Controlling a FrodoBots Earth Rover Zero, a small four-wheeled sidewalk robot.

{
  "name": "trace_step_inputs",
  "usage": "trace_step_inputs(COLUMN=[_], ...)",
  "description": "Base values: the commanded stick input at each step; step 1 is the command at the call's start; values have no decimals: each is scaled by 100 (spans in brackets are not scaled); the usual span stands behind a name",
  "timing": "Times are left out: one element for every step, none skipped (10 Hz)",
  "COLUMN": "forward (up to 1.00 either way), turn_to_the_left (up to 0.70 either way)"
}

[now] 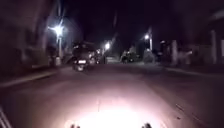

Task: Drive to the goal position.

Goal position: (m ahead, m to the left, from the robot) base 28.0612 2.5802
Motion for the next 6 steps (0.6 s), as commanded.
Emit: trace_step_inputs(forward=[85, 85, 85, 85, 85, 85], turn_to_the_left=[0, 0, 0, 0, 0, 0])
